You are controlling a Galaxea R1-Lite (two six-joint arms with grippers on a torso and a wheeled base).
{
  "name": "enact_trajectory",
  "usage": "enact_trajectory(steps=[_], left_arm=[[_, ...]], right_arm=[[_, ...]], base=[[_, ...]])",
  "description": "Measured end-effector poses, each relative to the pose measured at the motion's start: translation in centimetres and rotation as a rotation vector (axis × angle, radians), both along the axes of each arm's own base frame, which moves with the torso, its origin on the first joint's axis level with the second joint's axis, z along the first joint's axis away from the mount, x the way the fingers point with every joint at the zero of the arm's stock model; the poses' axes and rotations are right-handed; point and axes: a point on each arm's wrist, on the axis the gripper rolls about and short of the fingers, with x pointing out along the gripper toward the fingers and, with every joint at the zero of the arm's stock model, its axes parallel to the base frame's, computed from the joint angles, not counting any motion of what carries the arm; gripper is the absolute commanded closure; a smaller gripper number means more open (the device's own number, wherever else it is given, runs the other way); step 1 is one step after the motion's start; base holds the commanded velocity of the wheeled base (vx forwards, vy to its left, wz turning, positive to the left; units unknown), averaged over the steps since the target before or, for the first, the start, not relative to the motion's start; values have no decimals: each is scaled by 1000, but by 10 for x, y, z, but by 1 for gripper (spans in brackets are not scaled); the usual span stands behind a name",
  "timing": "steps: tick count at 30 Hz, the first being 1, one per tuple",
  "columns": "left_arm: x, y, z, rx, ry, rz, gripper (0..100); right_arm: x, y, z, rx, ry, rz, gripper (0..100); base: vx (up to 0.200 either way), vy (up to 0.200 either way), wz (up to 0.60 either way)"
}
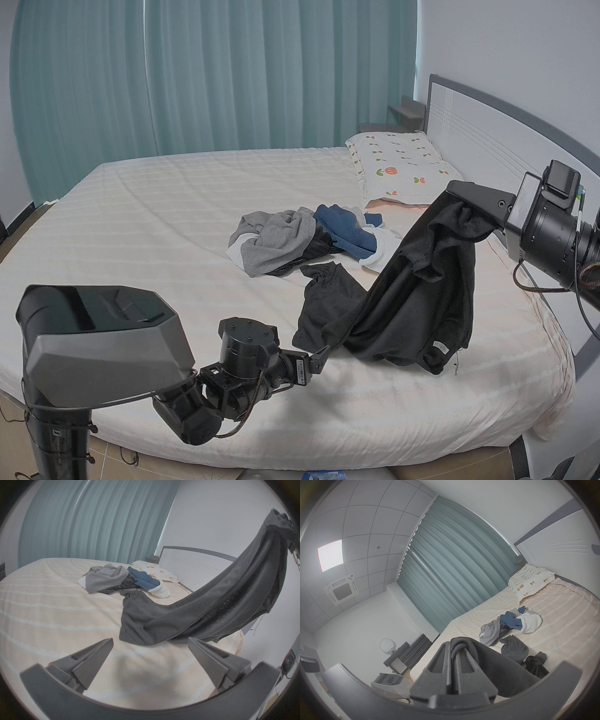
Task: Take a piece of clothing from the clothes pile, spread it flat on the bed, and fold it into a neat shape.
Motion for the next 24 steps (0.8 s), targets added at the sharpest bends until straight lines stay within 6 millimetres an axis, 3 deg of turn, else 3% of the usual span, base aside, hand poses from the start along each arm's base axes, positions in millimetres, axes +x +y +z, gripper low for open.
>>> enact_trajectory(steps=[9, 24], left_arm=[[19, -22, -21, -4, 0, -14, 0], [51, -38, -43, -97, 9, 46, 0]], right_arm=[[2, 1, 10, 18, -26, -7, 100], [-1, 1, 27, 51, -83, 5, 100]], base=[[0, 0, 0], [0, 0, 0]])
